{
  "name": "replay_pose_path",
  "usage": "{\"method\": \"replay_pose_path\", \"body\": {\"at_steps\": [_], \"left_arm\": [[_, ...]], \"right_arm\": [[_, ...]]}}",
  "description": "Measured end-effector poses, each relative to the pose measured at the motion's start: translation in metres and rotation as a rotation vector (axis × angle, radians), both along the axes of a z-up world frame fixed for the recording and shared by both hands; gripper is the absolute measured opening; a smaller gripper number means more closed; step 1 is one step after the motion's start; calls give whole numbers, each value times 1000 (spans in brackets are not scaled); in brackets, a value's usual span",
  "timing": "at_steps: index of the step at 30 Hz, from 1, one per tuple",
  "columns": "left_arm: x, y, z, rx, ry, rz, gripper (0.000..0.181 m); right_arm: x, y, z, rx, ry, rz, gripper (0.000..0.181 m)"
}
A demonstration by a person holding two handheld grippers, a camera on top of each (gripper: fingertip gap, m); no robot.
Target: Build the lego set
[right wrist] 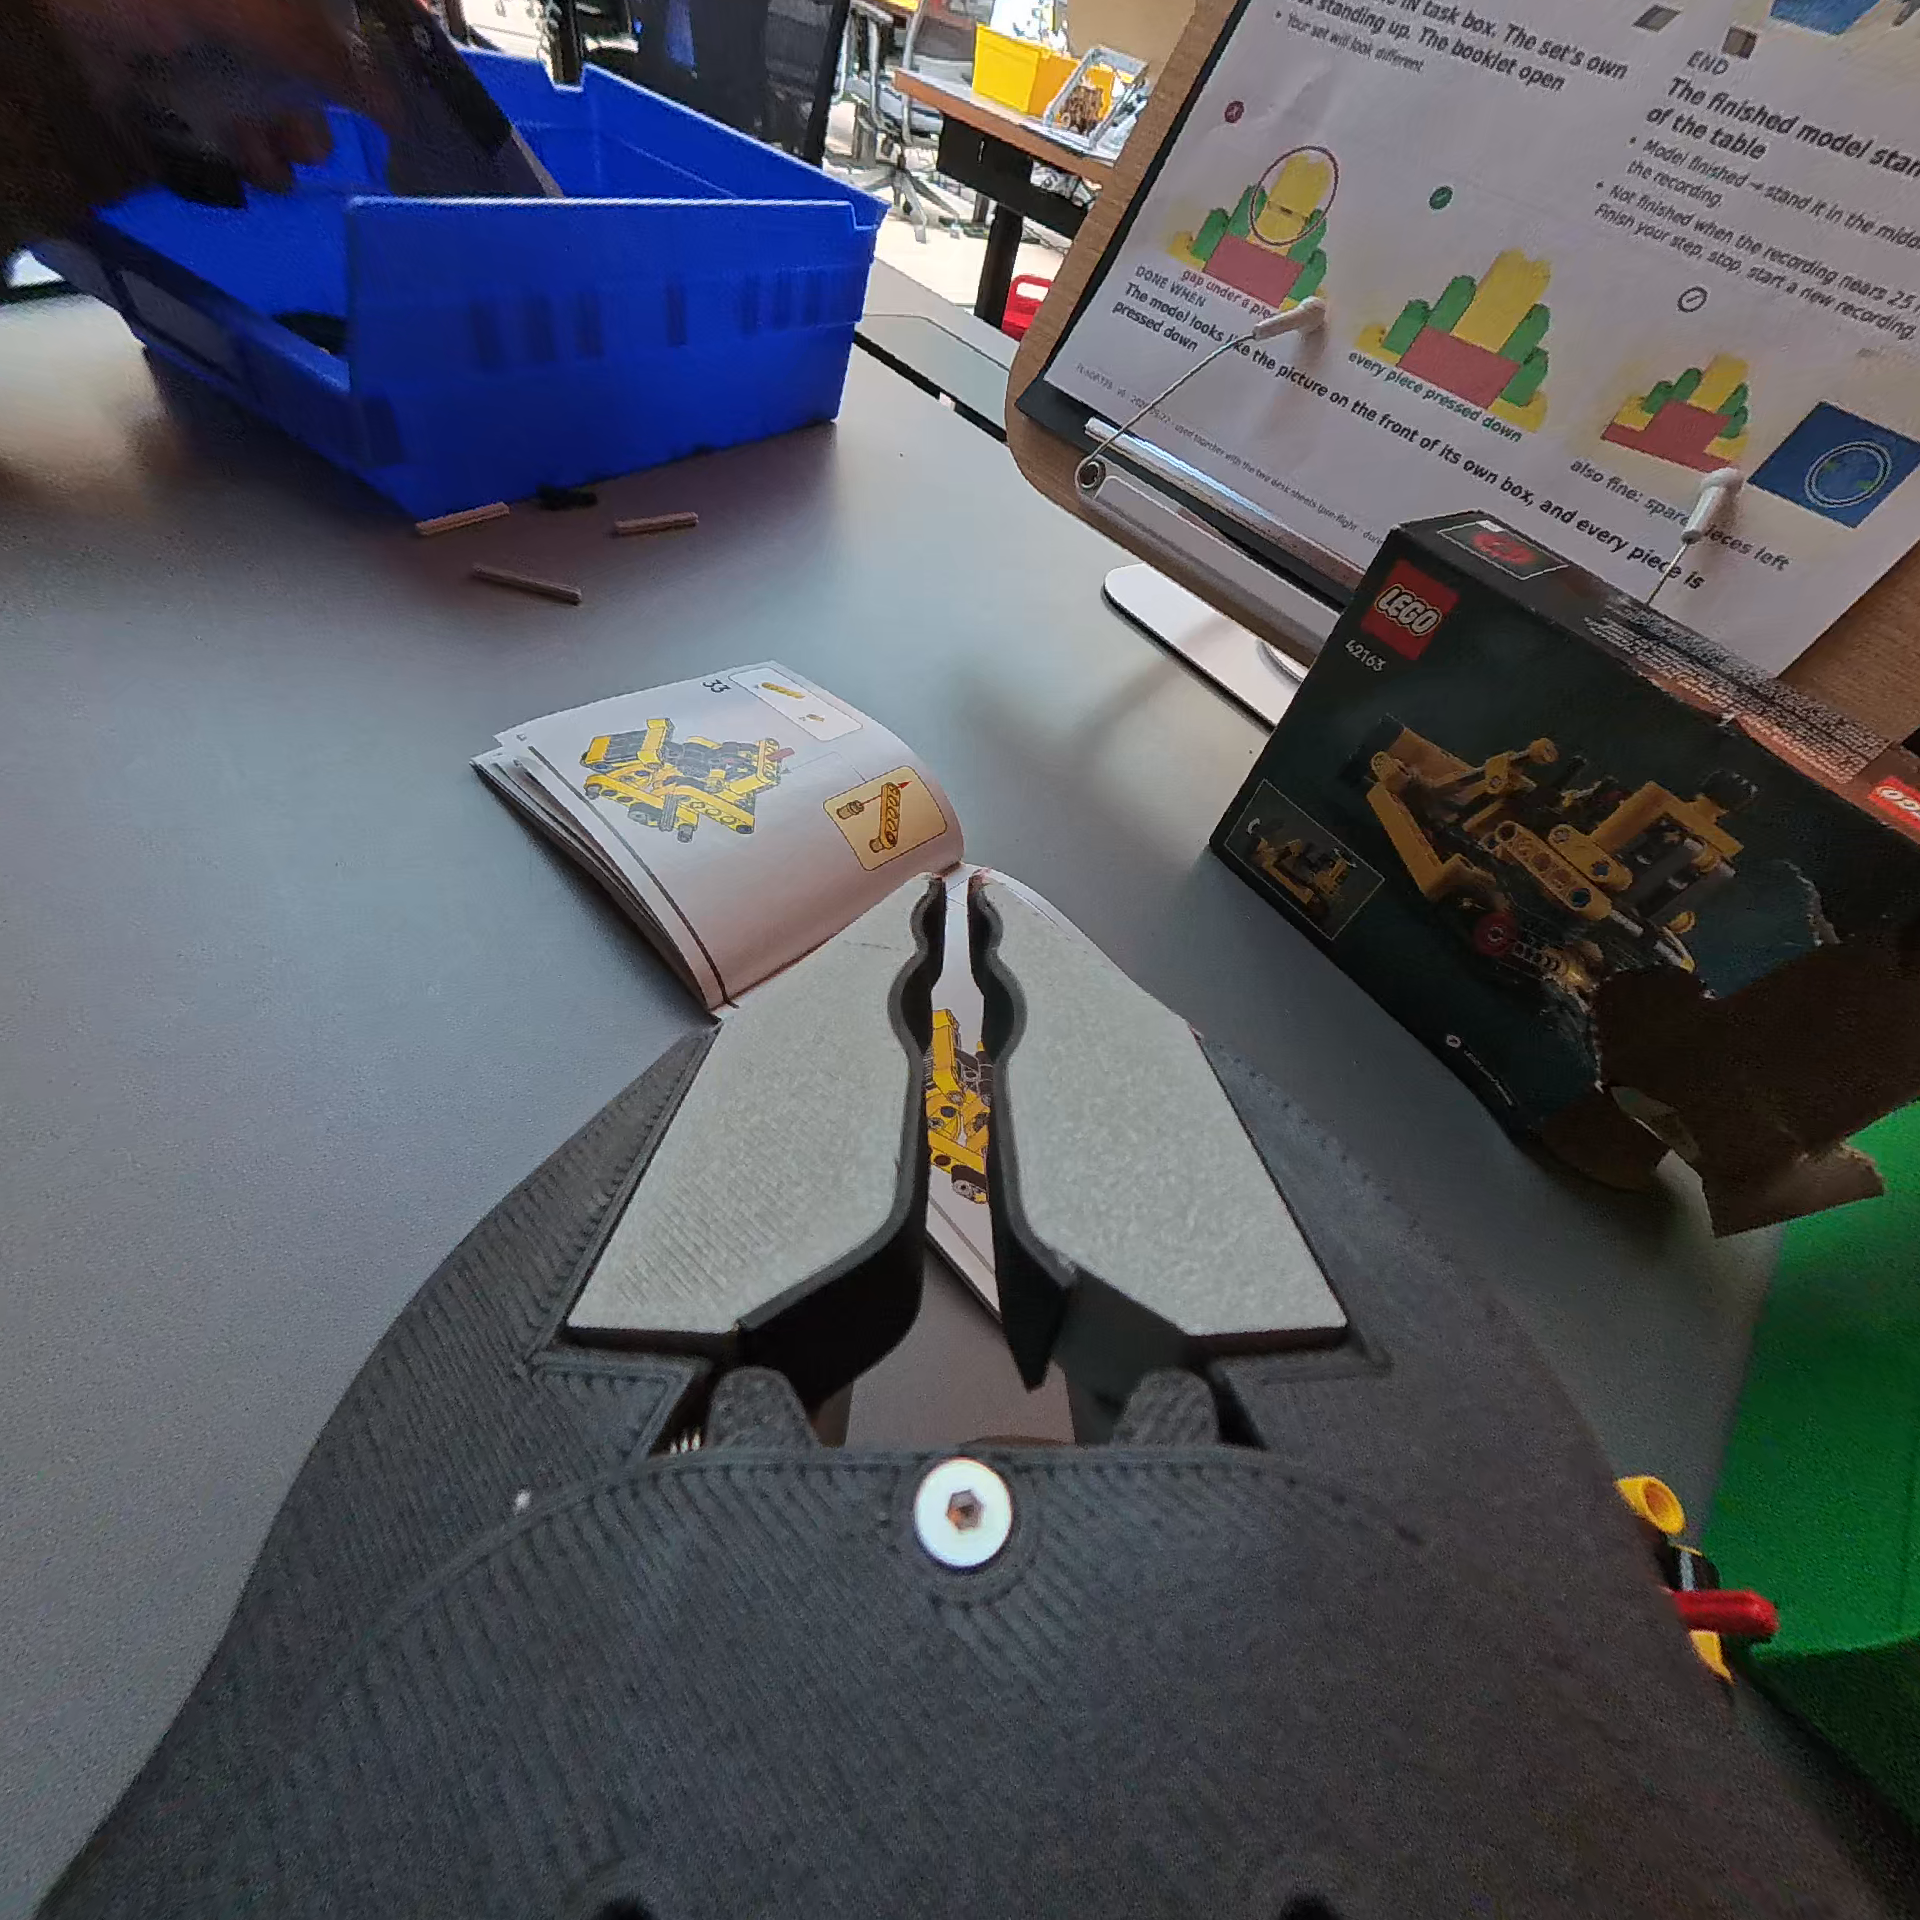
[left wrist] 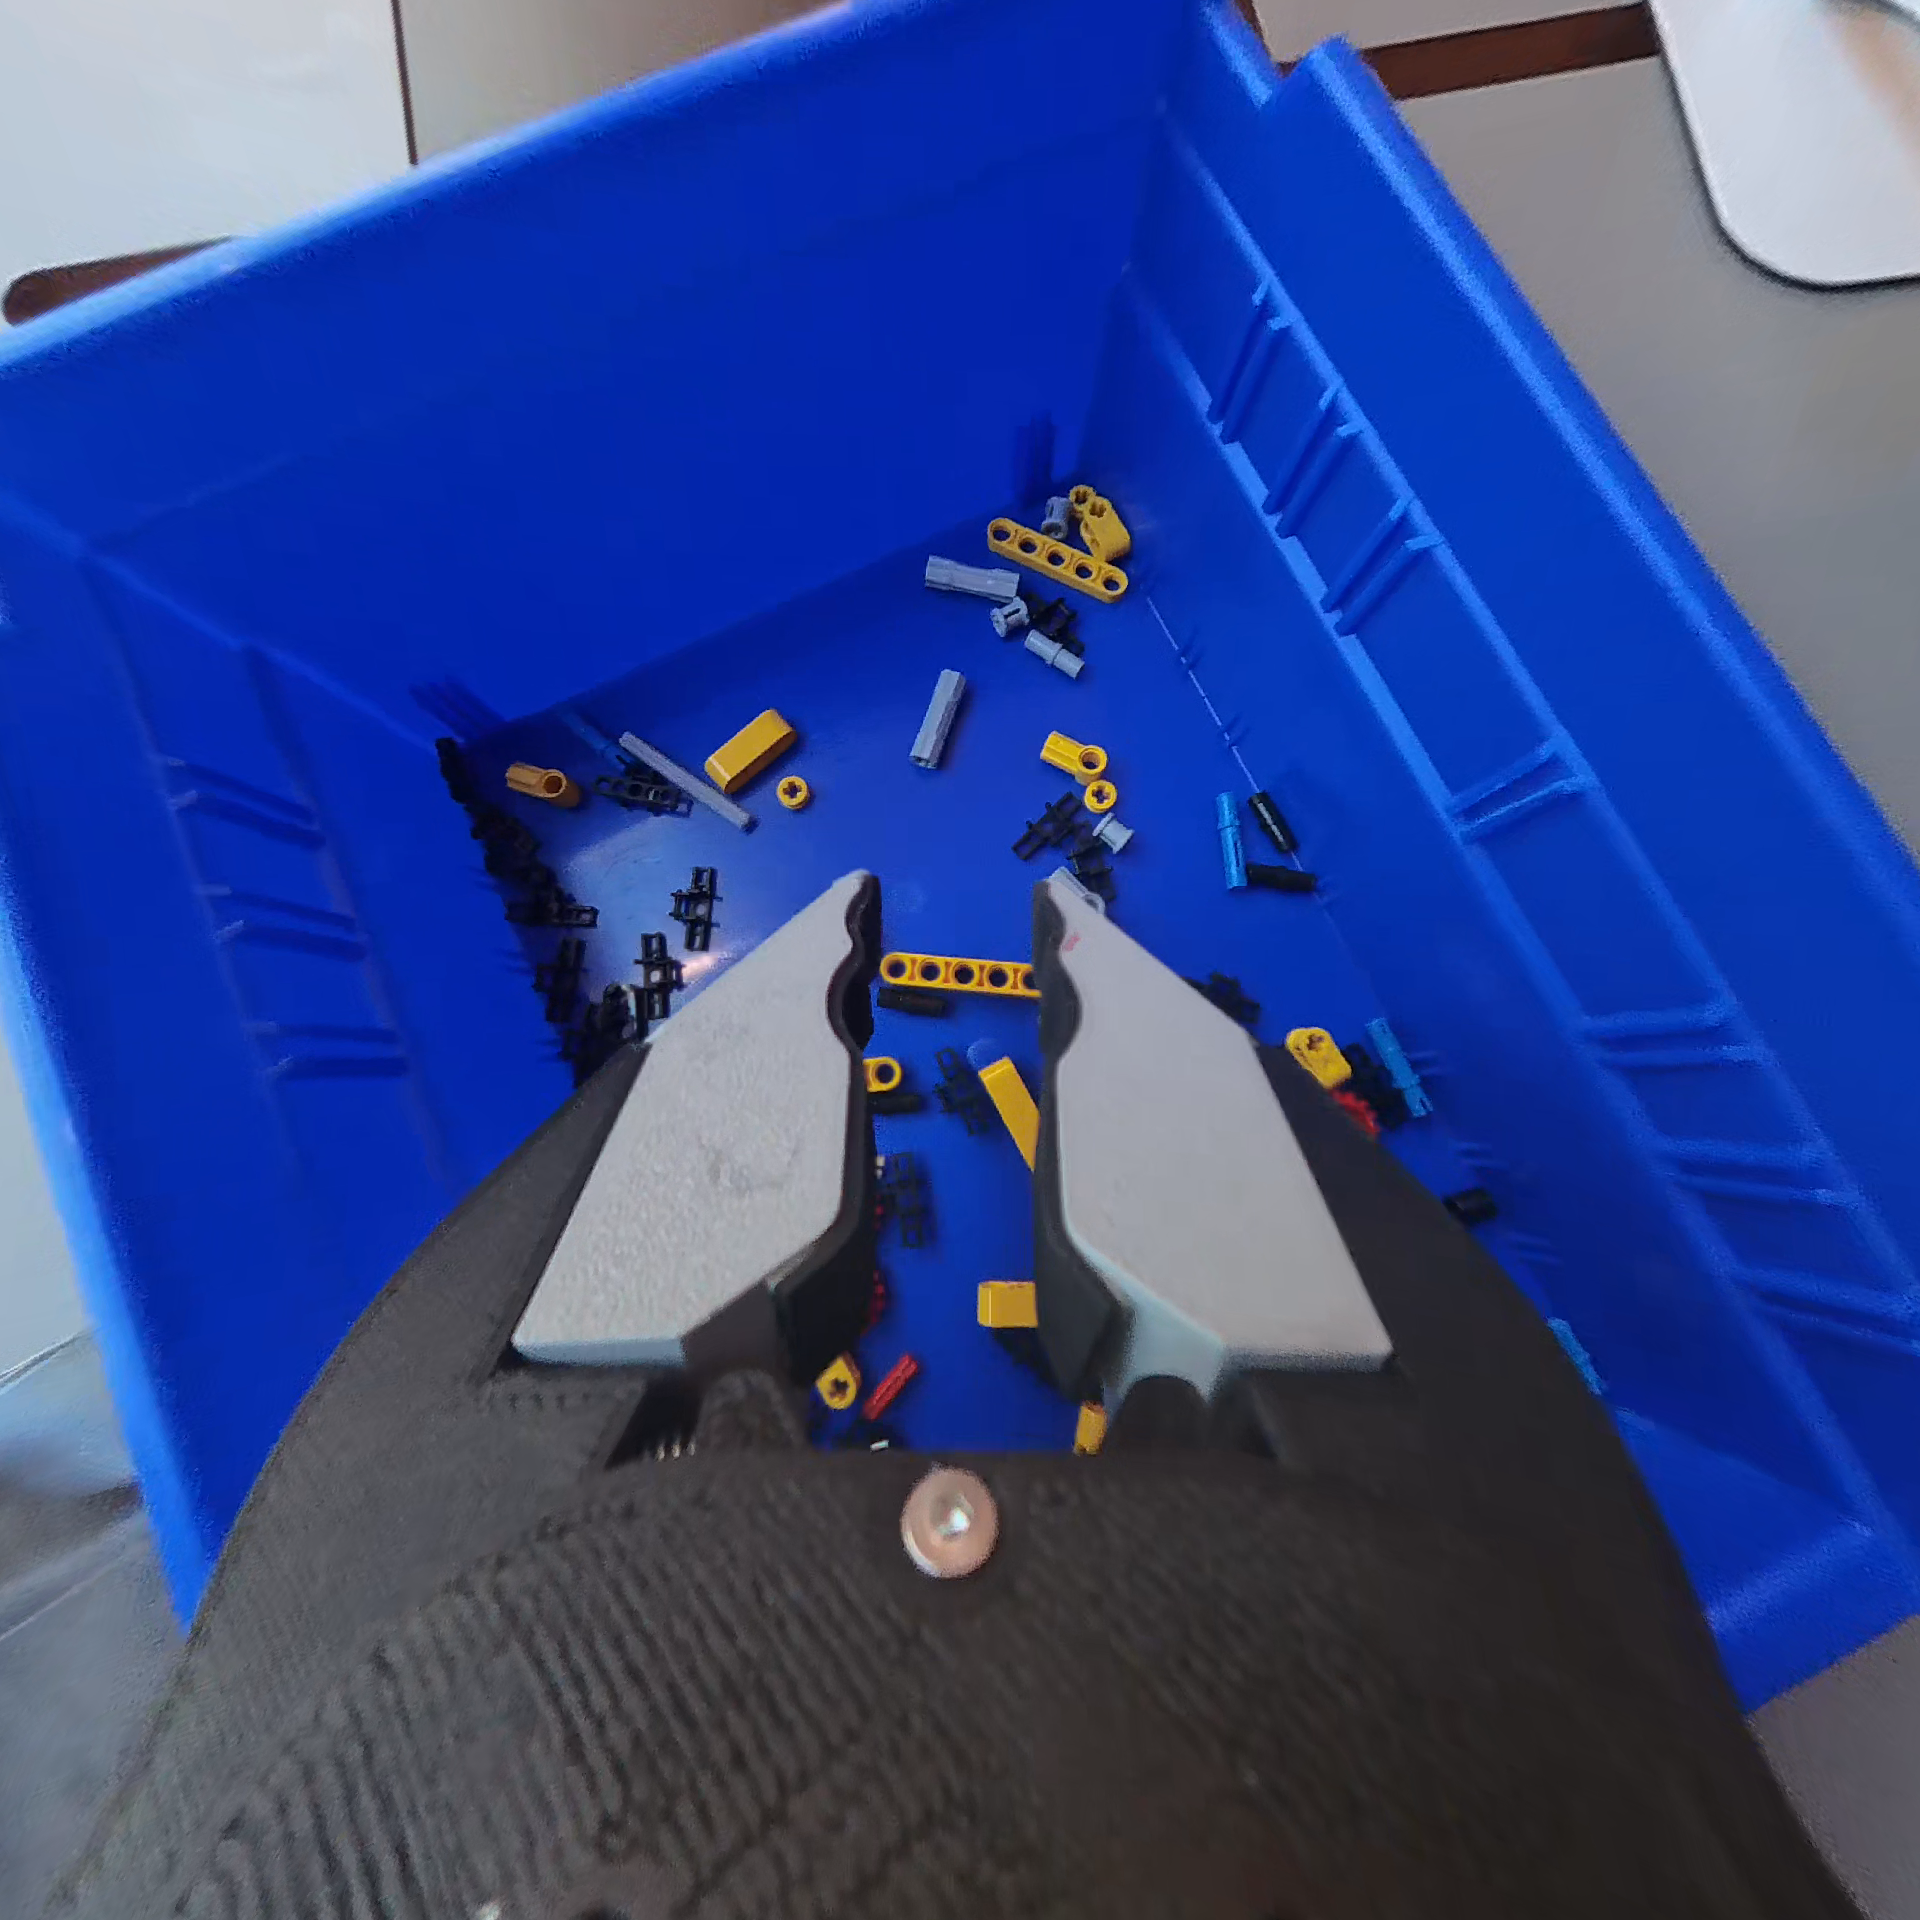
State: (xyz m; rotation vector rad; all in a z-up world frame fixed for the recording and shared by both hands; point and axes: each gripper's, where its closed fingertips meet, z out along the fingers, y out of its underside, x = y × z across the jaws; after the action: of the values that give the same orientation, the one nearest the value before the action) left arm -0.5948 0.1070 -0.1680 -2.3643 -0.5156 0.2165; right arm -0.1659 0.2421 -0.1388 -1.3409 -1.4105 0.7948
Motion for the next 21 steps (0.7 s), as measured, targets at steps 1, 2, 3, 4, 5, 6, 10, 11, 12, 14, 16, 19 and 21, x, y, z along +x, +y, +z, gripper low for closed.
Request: {"method": "replay_pose_path", "body": {"at_steps": [1, 2, 3, 4, 5, 6, 10, 11, 12, 14, 16, 19, 21], "left_arm": [[1, 0, 5, 25, -10, -4, 27], [3, 0, 9, 39, -15, -13, 27], [5, -3, 11, 30, -13, -31, 28], [9, -6, 13, 10, -1, -53, 29], [12, -8, 15, -5, 18, -72, 28], [17, -8, 15, -20, 31, -95, 28], [28, -2, 11, -66, 86, -170, 22], [29, -1, 9, -77, 95, -181, 23], [31, 0, 6, -80, 89, -200, 23], [45, 5, -2, -101, 71, -285, 19], [49, 6, -11, -159, 120, -327, 15], [53, 6, -28, -269, 200, -385, 11], [54, 7, -36, -318, 240, -402, 5]], "right_arm": [[0, 0, 0, 1, 1, -1, 0], [0, 0, 0, 2, 2, -1, 0], [0, 0, 1, 1, 3, -1, 0], [0, 0, 0, 0, 3, 0, 0], [0, 0, 0, -1, 2, 0, 0], [0, 0, 0, -1, -1, 0, 0], [-1, 0, -3, 3, -12, -1, 1], [-1, 0, -3, 2, -12, -2, 1], [-1, 1, -3, 0, -11, -2, 0], [0, 1, -2, -3, -10, -4, 0], [0, 2, -2, -2, -7, -6, 0], [1, 1, -1, -3, -6, -5, 0], [1, 1, -1, -2, -7, -4, 0]]}}
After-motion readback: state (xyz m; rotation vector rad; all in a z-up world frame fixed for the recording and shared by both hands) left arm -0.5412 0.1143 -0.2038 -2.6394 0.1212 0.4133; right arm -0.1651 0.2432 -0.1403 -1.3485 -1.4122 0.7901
